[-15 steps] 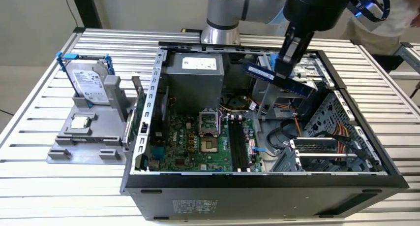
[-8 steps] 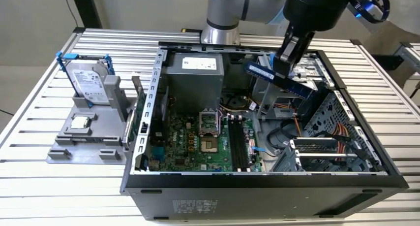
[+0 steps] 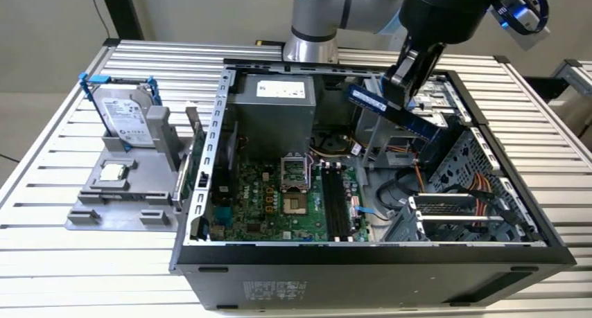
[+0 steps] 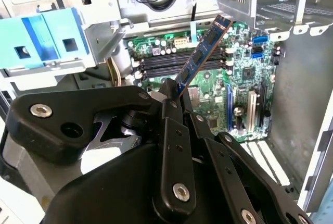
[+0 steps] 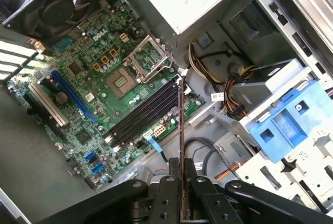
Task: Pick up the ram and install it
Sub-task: 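Insert the ram into the slot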
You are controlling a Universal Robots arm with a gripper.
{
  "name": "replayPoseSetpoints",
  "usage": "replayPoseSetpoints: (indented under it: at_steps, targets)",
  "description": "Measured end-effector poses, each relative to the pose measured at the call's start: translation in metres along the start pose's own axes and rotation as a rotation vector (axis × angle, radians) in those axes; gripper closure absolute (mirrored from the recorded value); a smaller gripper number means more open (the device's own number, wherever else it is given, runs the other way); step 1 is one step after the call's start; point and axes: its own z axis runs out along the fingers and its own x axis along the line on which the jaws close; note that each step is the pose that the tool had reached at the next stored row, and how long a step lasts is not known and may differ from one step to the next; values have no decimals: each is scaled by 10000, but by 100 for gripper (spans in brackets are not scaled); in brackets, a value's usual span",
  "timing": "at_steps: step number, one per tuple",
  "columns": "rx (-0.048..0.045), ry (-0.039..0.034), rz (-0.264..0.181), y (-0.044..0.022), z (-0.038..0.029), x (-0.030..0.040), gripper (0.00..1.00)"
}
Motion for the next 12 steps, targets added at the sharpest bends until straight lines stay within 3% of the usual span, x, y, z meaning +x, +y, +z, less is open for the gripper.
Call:
replayPoseSetpoints:
  at_steps: [12]
  targets:
    - [-2, -16, 1010, 0, 0, 0, 100]
